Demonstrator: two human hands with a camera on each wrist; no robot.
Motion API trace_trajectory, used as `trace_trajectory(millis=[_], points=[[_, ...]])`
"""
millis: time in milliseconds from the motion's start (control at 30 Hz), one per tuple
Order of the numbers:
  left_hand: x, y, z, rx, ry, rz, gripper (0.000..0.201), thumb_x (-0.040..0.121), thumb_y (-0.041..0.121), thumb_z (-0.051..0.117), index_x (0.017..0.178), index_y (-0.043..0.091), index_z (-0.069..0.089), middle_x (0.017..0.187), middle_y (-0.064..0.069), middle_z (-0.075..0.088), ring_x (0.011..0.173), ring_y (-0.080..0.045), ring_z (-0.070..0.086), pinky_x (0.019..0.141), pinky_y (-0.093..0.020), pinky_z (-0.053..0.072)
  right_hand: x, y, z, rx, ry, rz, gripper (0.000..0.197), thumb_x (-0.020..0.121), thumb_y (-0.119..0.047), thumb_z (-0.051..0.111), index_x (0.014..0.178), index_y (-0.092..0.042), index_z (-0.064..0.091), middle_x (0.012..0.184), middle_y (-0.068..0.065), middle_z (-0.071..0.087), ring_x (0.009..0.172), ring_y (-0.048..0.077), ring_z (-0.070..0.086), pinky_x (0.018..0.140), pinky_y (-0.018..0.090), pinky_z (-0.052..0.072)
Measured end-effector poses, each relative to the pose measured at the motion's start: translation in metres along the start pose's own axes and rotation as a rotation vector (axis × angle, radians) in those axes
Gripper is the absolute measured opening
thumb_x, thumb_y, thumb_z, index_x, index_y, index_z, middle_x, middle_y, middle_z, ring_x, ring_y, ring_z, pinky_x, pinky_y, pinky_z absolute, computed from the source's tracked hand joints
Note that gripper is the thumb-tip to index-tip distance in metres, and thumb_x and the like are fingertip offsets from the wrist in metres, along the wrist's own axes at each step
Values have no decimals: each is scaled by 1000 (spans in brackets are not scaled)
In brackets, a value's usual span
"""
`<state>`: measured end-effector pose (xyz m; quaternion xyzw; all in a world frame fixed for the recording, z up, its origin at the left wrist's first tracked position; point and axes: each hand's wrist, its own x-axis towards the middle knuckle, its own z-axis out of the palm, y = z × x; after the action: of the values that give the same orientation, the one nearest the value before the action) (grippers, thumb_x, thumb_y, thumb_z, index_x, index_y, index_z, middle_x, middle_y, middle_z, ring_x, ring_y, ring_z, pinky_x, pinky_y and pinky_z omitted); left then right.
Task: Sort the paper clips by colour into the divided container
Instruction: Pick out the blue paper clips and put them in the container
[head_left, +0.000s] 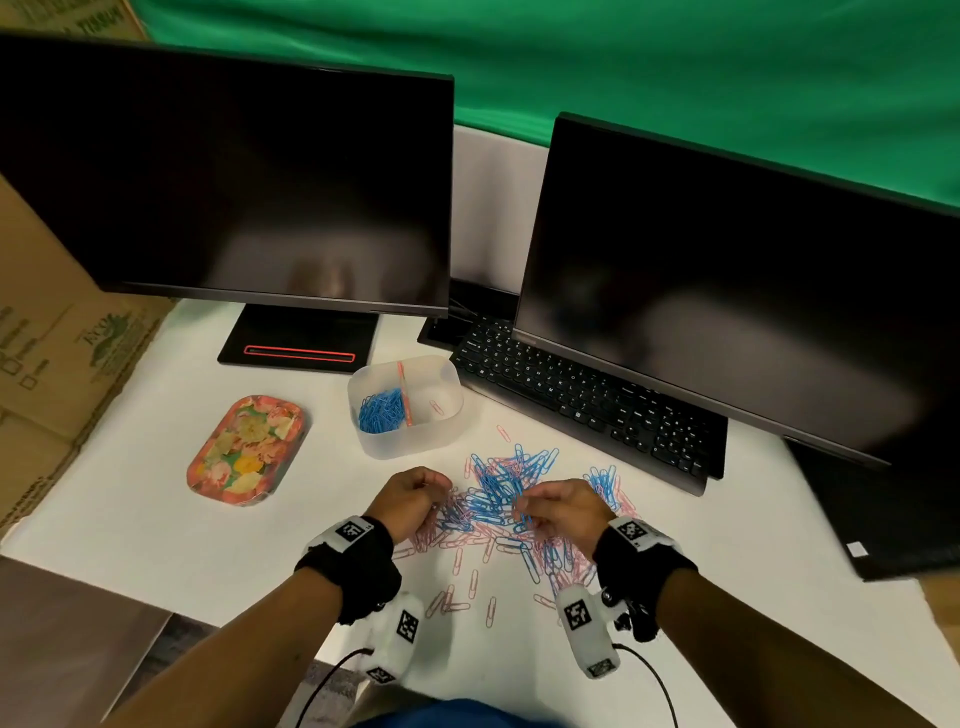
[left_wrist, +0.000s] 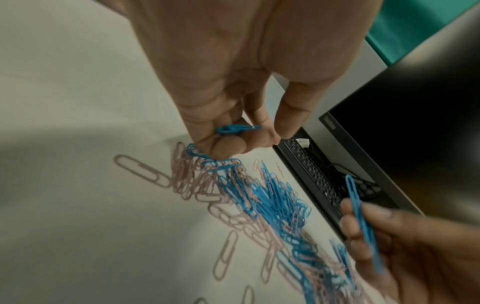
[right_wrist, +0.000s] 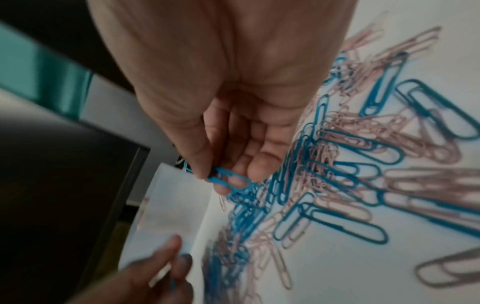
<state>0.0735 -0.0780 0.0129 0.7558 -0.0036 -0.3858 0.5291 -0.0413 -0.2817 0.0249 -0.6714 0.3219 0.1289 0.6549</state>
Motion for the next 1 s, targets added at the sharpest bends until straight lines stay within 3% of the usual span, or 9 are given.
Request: trace_trajectory(millis=[67, 167, 267, 333, 433, 600, 800, 900, 1000], points=[[-2, -1, 3, 161, -12, 71, 13, 90, 8, 57, 82, 15, 65, 67, 3, 60, 58, -11, 52, 56, -20, 41, -6, -5, -2, 231, -15, 28, 10, 82, 1, 68, 92, 0, 69, 77, 16, 68, 60, 21, 56, 53, 28, 51], [-3, -6, 5, 378, -29, 162, 12, 87, 16, 62, 78, 21, 65, 80, 5, 68, 75, -8, 60, 71, -19, 45, -12, -4, -7, 367, -53, 23, 21, 86, 7, 60, 104, 0, 67, 77, 15, 68, 59, 19, 60, 55, 27, 53], [-3, -13, 2, 618, -44, 229, 19, 82, 16, 64, 71, 31, 59, 70, 13, 60, 68, -5, 56, 74, -21, 46, -13, 1, -12, 429, -28, 48, 25, 88, 9, 50, 103, -3, 66, 74, 15, 64, 59, 24, 60, 60, 32, 51], [-3, -15, 3, 806, -58, 282, 13, 81, 19, 64, 79, 31, 61, 75, 13, 56, 76, -11, 58, 76, -21, 45, -13, 5, -12, 474, -5, 82, 22, 85, 9, 44, 95, -3, 60, 70, 15, 57, 55, 24, 54, 55, 30, 45], [-2, -19, 7, 1015, -36, 358, 17, 86, 26, 58, 101, 27, 65, 104, 4, 60, 98, -20, 60, 83, -26, 46, -16, 7, -9, 499, -18, 125, 14, 82, 1, 40, 81, -8, 50, 65, 10, 50, 52, 21, 44, 50, 27, 33], [1, -20, 9, 1120, -26, 384, 17, 88, 29, 51, 99, 24, 63, 109, 0, 58, 99, -25, 61, 80, -30, 46, -22, 16, -3, 110, 14, 89, 26, 95, -22, 48, 72, -10, 49, 60, 7, 47, 46, 19, 39, 43, 22, 25], [0, -18, 4, 895, 1, 333, 3, 84, 25, 60, 84, 25, 64, 86, 5, 59, 84, -20, 60, 73, -24, 46, -29, 28, -1, -142, 22, 114, 29, 95, -8, 40, 74, -13, 60, 55, 2, 44, 40, 14, 36, 43, 18, 23], [-3, -16, 1, 761, -7, 310, 16, 83, 19, 65, 73, 31, 58, 70, 12, 60, 70, -14, 60, 63, -18, 42, -30, 33, 3, -554, 72, -20, 22, 93, -15, 45, 79, -20, 61, 75, -3, 57, 65, 14, 54, 60, 23, 40], [-5, -14, -1, 595, -5, 274, 18, 82, 13, 66, 80, 31, 65, 73, 14, 64, 71, -5, 60, 62, -4, 41, -39, 32, 15, -888, 124, -66, 16, 89, -34, 50, 89, -22, 60, 91, -2, 64, 86, 21, 62, 76, 28, 51]])
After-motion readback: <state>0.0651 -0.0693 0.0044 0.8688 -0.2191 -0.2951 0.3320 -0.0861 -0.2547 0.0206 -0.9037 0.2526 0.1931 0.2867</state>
